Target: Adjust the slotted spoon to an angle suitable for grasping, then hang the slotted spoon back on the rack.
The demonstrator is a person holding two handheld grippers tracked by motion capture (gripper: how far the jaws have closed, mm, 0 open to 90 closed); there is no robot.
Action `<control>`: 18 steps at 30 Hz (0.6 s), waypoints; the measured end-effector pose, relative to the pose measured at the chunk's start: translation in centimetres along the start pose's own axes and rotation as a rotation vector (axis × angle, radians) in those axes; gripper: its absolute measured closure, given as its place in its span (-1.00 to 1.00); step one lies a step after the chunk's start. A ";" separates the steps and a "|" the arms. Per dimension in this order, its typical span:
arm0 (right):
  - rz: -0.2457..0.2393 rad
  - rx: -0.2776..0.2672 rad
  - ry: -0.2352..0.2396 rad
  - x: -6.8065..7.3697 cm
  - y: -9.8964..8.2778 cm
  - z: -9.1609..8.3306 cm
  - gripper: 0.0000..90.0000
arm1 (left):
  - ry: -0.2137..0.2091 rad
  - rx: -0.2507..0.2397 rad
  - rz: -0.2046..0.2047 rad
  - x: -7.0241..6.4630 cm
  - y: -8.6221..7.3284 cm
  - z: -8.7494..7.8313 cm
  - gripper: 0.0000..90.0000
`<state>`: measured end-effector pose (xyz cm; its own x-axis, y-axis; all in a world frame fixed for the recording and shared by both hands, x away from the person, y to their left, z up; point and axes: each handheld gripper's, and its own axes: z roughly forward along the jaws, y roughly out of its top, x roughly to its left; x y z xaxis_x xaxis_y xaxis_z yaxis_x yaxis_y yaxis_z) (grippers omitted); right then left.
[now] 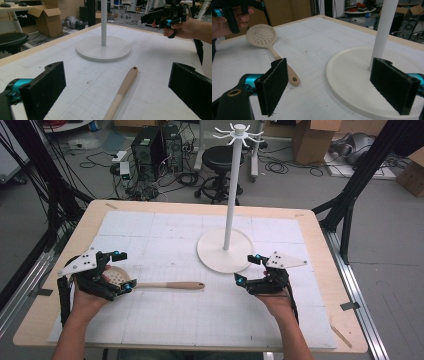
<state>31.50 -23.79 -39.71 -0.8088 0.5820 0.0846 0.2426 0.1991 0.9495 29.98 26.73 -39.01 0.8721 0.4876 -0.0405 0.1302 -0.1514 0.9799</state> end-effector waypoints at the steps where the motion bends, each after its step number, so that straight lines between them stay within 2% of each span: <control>1: -0.002 0.000 0.000 0.0 0.0 0.1 -0.68 | -0.001 -0.001 0.001 0.0 0.0 0.0 -0.96; 11: -0.008 0.007 -0.012 0.2 0.0 0.0 -0.68 | -0.015 0.021 0.004 0.0 -0.2 0.5 -0.96; 18: -0.015 0.001 -0.015 0.3 0.1 -0.2 -0.68 | -0.019 0.022 0.011 -0.1 0.3 0.7 -0.96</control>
<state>31.18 -23.78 -39.57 -0.8041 0.5909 0.0656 0.2311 0.2090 0.9502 30.27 26.08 -38.83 0.8825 0.4691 -0.0333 0.1302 -0.1757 0.9758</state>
